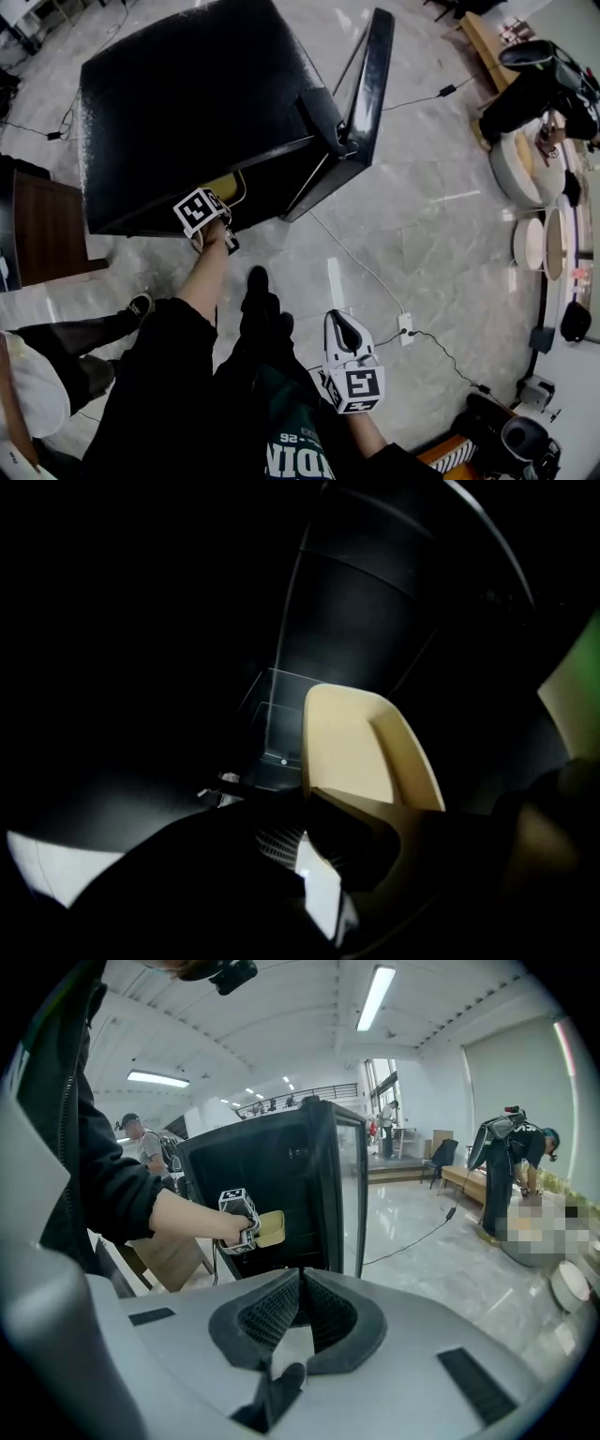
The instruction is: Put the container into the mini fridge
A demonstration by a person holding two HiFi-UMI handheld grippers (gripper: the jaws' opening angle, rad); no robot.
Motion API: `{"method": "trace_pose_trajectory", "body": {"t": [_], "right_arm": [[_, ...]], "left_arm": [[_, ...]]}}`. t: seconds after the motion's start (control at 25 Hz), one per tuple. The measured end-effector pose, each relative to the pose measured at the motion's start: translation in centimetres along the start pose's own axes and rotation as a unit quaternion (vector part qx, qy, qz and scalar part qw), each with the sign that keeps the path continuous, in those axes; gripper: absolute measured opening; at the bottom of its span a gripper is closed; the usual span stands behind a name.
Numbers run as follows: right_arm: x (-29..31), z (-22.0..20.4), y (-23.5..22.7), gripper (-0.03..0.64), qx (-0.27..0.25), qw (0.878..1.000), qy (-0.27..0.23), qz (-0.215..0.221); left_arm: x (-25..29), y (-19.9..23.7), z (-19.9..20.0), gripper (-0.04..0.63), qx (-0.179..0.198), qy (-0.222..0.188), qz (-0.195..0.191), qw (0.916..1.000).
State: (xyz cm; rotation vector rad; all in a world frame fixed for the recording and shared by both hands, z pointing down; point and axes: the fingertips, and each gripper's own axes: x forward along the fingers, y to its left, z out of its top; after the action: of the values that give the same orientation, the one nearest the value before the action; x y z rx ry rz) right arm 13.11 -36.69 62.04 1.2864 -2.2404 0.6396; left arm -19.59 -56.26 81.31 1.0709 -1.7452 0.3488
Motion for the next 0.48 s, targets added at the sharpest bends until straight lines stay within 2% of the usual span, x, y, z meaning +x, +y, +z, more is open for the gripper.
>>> {"method": "trace_pose_trajectory", "body": {"t": [0.4, 0.44, 0.48], "right_arm": [[0.1, -0.1, -0.6, 0.037, 0.008, 1.0, 0.004, -0.003], [0.1, -0.1, -0.6, 0.037, 0.008, 1.0, 0.004, -0.003], [0.1, -0.1, -0.6, 0.037, 0.008, 1.0, 0.003, -0.003]], "left_arm": [[-0.1, -0.8, 1.2, 0.017, 0.006, -0.016, -0.001, 0.9998], [-0.2, -0.9, 1.3, 0.03, 0.007, -0.019, -0.002, 0.9998], [-0.2, -1.0, 1.4, 0.094, 0.008, -0.021, -0.002, 0.9997]]}}
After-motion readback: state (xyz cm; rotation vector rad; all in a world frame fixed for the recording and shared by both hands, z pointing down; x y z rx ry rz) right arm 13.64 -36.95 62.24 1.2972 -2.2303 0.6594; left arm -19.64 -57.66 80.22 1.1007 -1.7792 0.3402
